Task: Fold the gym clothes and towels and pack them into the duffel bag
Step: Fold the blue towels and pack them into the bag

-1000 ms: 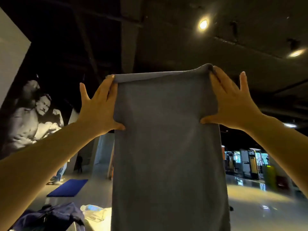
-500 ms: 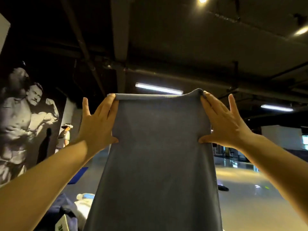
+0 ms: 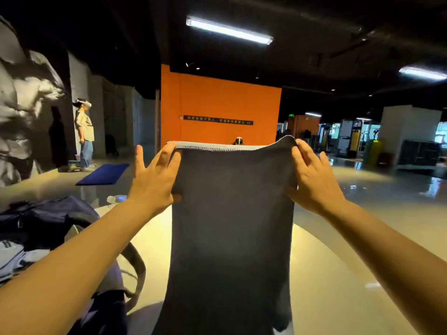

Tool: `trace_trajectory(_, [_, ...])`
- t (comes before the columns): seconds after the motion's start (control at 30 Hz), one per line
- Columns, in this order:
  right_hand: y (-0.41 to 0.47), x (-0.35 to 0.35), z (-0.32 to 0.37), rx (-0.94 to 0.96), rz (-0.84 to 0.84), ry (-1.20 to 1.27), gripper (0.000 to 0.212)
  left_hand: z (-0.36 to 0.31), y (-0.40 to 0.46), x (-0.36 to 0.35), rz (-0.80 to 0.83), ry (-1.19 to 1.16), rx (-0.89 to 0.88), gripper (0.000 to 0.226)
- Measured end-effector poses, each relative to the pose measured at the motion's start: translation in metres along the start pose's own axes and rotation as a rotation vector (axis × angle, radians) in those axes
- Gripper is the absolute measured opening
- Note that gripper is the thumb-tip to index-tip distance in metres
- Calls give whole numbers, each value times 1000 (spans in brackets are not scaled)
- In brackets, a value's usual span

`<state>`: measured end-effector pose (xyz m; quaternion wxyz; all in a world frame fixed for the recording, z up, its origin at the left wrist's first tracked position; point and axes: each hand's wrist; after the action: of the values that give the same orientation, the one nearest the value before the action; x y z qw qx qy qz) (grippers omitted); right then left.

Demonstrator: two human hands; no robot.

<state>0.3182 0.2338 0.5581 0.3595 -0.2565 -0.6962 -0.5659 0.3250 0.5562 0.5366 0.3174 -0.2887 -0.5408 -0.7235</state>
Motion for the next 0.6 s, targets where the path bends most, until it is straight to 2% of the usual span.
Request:
trace_trajectory(0.17, [-66, -46, 0, -57, -49, 309, 73, -15, -55, -29, -114, -158, -118, 86])
trace_trajectory(0.37, [-186, -74, 31, -162, 105, 629, 42, -49, -166, -49, -36, -487, -208, 47])
trace_trajectory(0.53, [-273, -62, 52, -94, 209, 818, 19, -60, -262, -44, 84, -663, -117, 43])
trace_trajectory(0.6, [-296, -62, 59, -118, 294, 874, 25, -58, -290, -45, 128, -722, -56, 39])
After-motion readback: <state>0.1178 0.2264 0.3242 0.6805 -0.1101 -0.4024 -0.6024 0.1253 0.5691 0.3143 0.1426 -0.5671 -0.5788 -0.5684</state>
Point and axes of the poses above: each hand's wrist, its own y-axis towards the middle knuckle, its own x-axis out of the back of the hand, z = x × y, and after that the axes turned 10 degrees about z, right-handed
